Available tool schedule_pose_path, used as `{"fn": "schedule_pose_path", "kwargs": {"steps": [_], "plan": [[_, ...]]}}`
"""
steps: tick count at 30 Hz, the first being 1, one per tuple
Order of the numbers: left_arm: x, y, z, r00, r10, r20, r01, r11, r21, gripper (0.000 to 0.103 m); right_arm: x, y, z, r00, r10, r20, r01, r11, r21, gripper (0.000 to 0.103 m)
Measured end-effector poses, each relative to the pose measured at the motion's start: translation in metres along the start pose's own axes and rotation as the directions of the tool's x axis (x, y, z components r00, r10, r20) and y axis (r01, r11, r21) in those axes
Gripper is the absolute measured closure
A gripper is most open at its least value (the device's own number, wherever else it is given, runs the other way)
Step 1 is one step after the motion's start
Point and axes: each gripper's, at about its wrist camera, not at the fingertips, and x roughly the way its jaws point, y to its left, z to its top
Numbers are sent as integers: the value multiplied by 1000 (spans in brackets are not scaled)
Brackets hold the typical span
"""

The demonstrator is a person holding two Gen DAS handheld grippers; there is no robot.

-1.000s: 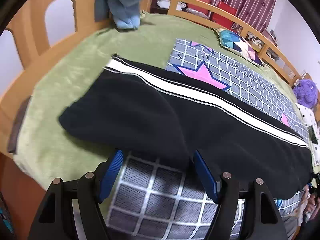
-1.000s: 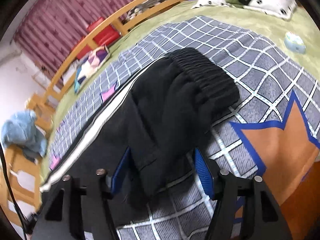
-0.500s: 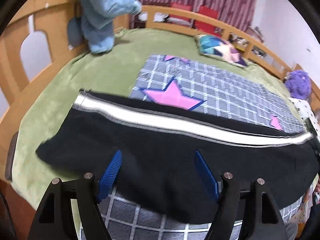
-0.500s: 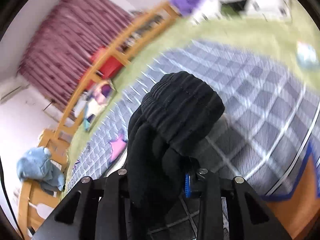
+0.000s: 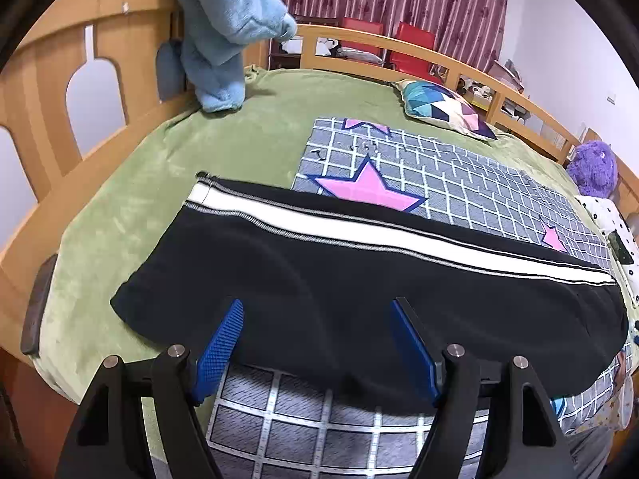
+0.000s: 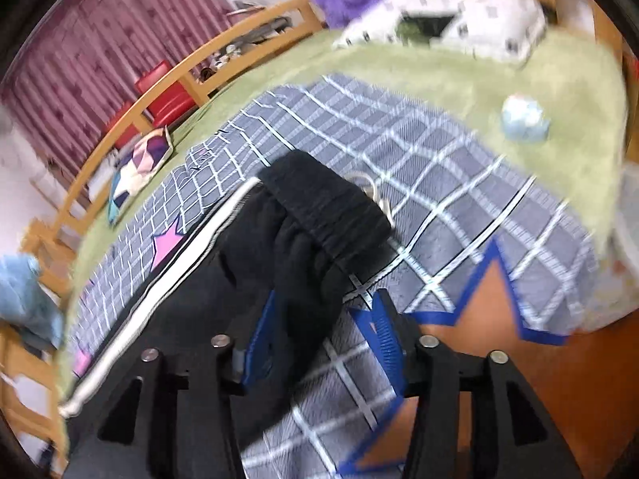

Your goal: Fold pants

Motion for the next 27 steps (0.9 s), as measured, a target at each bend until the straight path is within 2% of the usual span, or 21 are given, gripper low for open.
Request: {"fn": "schedule_pose_path", "kwargs": {"steps": [4,6,8,11,14,16,19,22,25,27], "plan": [[14,11,4,994,-99,-48,97,994,-40,29,-28,47,-12,997,-66,51,73,986,-149,39],[19,13,11,994,-97,-54,96,995,-20,29,-33,68,-22,993,-84,84,100,973,-207,39],[25,18,21,997,-63,-40,63,998,-3,29,-34,93,-33,992,-73,105,99,959,-264,39],[40,32,41,999,-20,-33,19,1000,-15,29,-25,120,-49,995,-24,100,54,952,-303,39],[63,51,66,999,41,-25,-41,999,-16,29,-7,142,-60,996,5,87,21,956,-293,39],[78,61,81,996,85,-23,-85,996,1,29,11,155,-64,999,30,42,-17,960,-281,39],[97,77,104,994,105,-11,-105,994,-6,29,29,161,-67,999,45,15,-40,965,-258,39],[124,90,120,989,148,-28,-148,989,-12,30,42,165,-73,998,57,22,-50,965,-259,39],[153,97,126,986,145,-81,-146,989,-15,48,51,174,-75,999,42,7,-39,958,-286,39],[172,101,125,981,134,-140,-139,990,-25,78,51,179,-75,999,38,17,-31,953,-300,36]]}}
